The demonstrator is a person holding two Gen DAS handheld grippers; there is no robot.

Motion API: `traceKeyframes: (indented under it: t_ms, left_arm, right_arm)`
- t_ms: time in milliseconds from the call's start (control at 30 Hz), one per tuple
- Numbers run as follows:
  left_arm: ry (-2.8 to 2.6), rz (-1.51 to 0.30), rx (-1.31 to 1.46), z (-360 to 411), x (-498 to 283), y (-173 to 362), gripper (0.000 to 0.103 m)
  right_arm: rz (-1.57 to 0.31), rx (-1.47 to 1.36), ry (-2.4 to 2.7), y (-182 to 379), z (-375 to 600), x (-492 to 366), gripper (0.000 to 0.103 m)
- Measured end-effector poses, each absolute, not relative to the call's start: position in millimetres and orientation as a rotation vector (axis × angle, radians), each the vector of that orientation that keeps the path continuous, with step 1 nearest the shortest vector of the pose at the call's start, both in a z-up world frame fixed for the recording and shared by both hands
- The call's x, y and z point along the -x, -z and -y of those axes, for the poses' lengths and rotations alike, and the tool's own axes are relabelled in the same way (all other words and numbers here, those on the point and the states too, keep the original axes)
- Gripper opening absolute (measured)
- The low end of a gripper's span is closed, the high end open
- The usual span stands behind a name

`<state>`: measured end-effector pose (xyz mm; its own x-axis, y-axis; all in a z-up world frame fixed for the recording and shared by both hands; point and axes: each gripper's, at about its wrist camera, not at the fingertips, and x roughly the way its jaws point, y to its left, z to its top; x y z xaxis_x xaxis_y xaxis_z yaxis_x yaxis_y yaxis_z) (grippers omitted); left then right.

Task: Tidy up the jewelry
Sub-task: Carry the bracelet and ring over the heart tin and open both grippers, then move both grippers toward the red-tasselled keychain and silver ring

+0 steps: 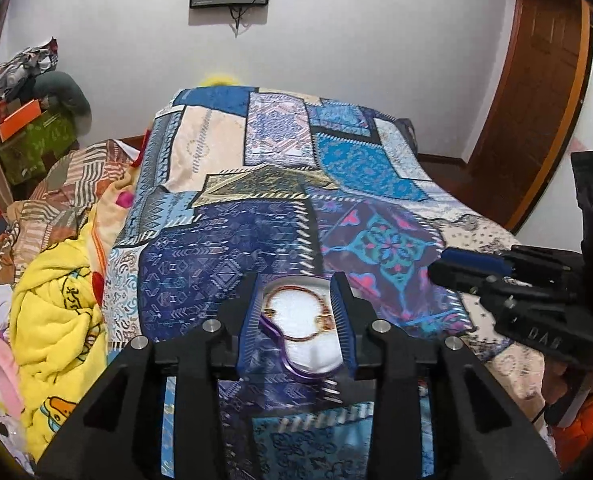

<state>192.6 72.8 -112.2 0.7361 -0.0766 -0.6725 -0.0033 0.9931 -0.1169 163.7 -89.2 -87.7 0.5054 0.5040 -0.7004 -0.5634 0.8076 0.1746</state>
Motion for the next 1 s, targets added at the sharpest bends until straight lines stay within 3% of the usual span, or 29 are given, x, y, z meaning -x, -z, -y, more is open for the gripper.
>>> traceKeyframes:
  t_ms: [500, 1000]
  left_arm:
    - [0.133, -0.844, 0.095, -8, -174, 138, 0.035]
    - [0.228, -0.979, 0.068, 38, -196, 185, 0.035]
  right_arm:
    - [-0.867, 0.037, -0.483, 103, 174, -134, 0.02]
    - [-0.989, 0.038, -0.508, 156, 180, -136, 0.02]
